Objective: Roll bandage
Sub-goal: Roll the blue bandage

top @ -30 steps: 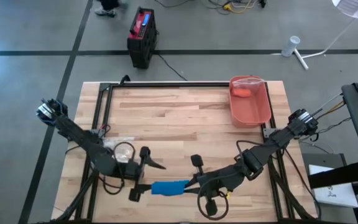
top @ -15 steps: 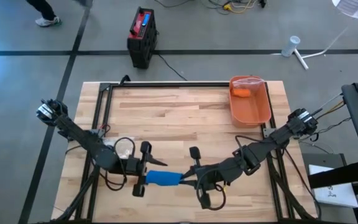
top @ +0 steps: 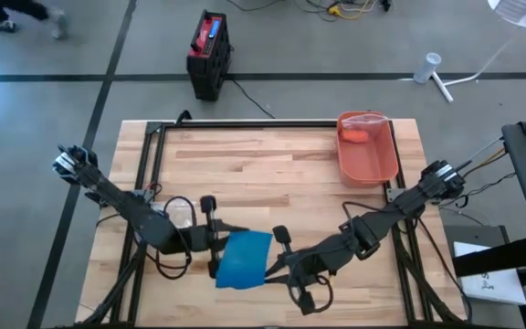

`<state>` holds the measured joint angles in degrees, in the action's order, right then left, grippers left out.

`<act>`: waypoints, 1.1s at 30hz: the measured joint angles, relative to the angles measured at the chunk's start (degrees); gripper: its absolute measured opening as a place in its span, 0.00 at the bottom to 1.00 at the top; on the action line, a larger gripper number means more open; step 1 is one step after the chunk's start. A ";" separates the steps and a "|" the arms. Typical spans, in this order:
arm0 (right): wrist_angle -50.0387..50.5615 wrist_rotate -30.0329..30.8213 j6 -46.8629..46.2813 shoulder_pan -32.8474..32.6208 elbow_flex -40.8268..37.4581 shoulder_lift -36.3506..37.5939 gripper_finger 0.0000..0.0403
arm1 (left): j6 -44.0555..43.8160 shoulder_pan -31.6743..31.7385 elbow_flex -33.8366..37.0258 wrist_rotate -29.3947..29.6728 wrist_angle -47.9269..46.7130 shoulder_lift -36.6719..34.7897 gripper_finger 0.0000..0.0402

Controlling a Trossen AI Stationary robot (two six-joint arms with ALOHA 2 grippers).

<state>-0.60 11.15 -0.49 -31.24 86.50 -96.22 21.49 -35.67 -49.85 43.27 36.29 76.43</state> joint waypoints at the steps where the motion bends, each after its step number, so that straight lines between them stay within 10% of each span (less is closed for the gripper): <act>1: 0.34 -0.09 -0.32 0.00 0.00 -0.28 0.02 | 1.22 0.05 -1.74 1.07 -2.85 -0.19 0.00; 13: -0.19 2.56 -3.08 0.07 -3.36 -2.17 0.02 | 2.08 -0.16 -27.06 5.26 -43.27 -1.38 0.00; 33: -0.27 13.81 -24.60 4.92 -7.76 -2.15 0.02 | 3.46 -6.99 -34.85 -15.16 -43.33 1.36 0.00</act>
<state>-0.87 24.96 -25.09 -26.32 78.74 -98.37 24.95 -42.66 -84.71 28.11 -7.04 77.78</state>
